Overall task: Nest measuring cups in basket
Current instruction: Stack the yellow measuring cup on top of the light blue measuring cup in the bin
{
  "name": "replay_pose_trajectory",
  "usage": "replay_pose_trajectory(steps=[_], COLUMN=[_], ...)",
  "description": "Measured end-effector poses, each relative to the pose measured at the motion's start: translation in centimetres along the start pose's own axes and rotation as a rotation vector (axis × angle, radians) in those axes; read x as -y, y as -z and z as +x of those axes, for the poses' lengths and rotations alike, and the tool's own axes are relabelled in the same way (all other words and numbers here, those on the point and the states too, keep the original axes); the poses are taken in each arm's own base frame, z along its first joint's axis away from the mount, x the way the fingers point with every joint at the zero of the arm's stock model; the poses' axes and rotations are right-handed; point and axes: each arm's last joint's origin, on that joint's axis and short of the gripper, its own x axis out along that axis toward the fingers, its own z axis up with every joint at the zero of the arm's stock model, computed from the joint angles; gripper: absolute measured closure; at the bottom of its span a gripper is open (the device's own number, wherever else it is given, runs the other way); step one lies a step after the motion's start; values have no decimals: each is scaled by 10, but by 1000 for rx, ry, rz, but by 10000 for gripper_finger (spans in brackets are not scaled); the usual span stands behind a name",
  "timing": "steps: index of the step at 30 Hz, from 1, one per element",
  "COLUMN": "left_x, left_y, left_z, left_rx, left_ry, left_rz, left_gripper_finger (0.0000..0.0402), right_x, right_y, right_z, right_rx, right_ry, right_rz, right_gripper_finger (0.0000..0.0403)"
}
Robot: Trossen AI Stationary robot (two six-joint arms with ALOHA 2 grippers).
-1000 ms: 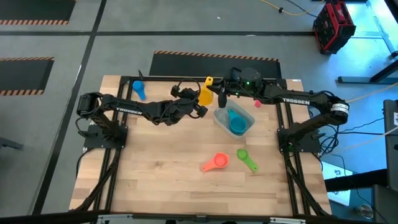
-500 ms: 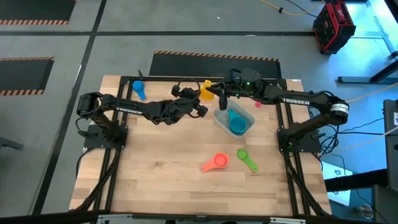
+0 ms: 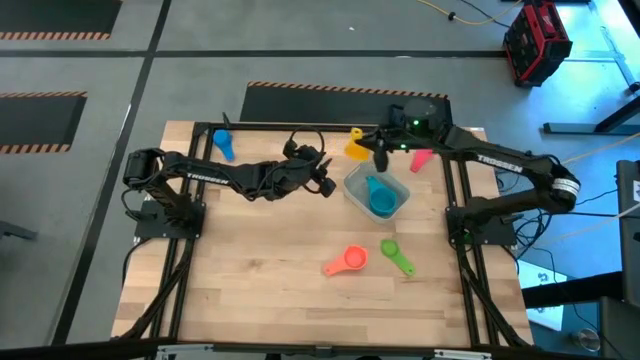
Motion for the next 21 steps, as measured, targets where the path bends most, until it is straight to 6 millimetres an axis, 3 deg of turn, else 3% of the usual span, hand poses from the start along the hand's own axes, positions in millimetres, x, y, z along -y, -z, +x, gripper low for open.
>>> replay_pose_trajectory(steps=[9, 15, 21], left_x=[1, 1, 1], left_y=[0, 1, 0], left_z=[0, 0, 0], left_rx=[-11, -12, -12], left_ry=[42, 41, 41], left_rz=[4, 5, 5], left_gripper_finger=[293, 293, 292], right_x=[14, 25, 36], right_y=[11, 24, 40], right_z=[-34, -35, -28], right_rx=[-153, -254, -347], right_ry=[-324, -457, -468], right_rz=[237, 363, 407], right_gripper_finger=[394, 392, 392])
